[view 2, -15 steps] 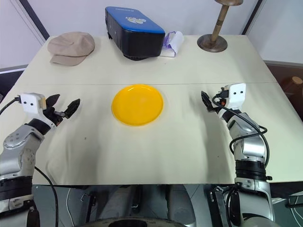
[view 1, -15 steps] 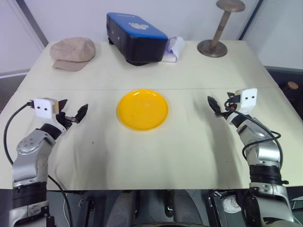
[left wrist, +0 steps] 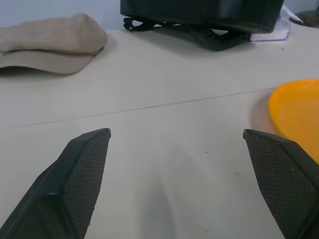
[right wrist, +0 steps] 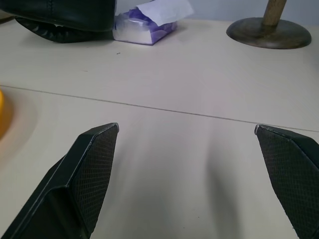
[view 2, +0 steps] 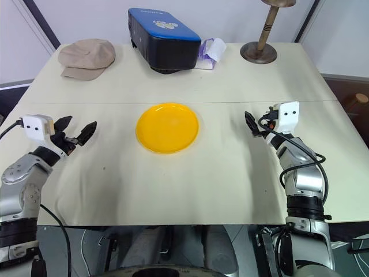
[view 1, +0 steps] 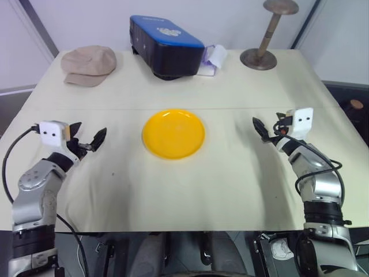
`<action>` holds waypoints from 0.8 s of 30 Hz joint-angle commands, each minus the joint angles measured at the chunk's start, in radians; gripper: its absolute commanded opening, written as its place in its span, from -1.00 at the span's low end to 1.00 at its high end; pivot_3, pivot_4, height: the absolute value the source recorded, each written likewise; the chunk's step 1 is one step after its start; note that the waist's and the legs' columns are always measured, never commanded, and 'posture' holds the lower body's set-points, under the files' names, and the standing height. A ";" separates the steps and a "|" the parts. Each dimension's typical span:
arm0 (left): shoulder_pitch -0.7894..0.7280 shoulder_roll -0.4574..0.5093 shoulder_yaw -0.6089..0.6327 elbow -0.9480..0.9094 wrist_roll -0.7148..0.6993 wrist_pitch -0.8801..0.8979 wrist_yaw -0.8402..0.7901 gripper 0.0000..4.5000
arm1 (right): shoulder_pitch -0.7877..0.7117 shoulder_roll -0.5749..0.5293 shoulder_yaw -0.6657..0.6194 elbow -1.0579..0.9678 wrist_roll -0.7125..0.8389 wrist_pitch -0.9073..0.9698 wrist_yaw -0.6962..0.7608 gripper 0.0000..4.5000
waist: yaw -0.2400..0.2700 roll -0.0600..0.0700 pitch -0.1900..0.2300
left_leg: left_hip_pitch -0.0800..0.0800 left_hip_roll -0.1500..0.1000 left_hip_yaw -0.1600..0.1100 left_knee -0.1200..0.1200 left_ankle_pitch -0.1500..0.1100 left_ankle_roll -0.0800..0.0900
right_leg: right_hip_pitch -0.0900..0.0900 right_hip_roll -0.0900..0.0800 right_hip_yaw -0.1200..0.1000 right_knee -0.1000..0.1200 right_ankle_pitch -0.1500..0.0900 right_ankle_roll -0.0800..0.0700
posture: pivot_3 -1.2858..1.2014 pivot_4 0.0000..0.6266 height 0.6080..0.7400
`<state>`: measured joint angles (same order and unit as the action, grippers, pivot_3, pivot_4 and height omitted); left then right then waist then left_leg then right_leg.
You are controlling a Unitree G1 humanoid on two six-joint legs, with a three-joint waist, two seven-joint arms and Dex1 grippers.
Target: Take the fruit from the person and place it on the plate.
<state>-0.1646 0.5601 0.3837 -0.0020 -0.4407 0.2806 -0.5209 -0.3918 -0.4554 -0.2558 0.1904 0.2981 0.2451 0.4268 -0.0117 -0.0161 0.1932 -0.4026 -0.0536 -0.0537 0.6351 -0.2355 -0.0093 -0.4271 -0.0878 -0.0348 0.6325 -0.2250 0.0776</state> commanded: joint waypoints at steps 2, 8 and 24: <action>-0.009 0.020 0.038 -0.012 -0.003 -0.021 0.001 1.00 | -0.021 -0.015 -0.017 -0.013 -0.001 -0.027 0.000 0.99 | 0.000 0.000 0.000 | 0.000 0.000 0.000 0.000 0.000 0.000 | 0.000 0.000 0.000 0.000 0.000 0.000 | 0.03 -0.52 1.00; -0.012 0.021 0.039 -0.006 0.000 -0.026 0.002 1.00 | -0.023 -0.015 -0.015 -0.007 -0.002 -0.033 0.001 0.99 | 0.000 0.000 0.000 | 0.000 0.000 0.000 0.000 0.000 0.000 | 0.000 0.000 0.000 0.000 0.000 0.000 | 0.03 -0.52 1.00; -0.018 0.019 0.040 0.005 0.005 -0.037 0.002 1.00 | -0.034 -0.014 -0.012 0.004 -0.005 -0.038 0.005 0.99 | 0.001 0.000 0.000 | 0.000 0.000 0.000 0.000 0.000 0.000 | 0.000 0.000 0.000 0.000 0.000 0.000 | 0.03 -0.52 1.00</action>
<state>-0.1700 0.5662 0.4006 0.0101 -0.4371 0.2668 -0.5202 -0.4067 -0.4554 -0.2558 0.2056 0.2961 0.2305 0.4321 -0.0112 -0.0161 0.1932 -0.4027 -0.0536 -0.0536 0.6352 -0.2355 -0.0093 -0.4271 -0.0878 -0.0348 0.6325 -0.2250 0.0777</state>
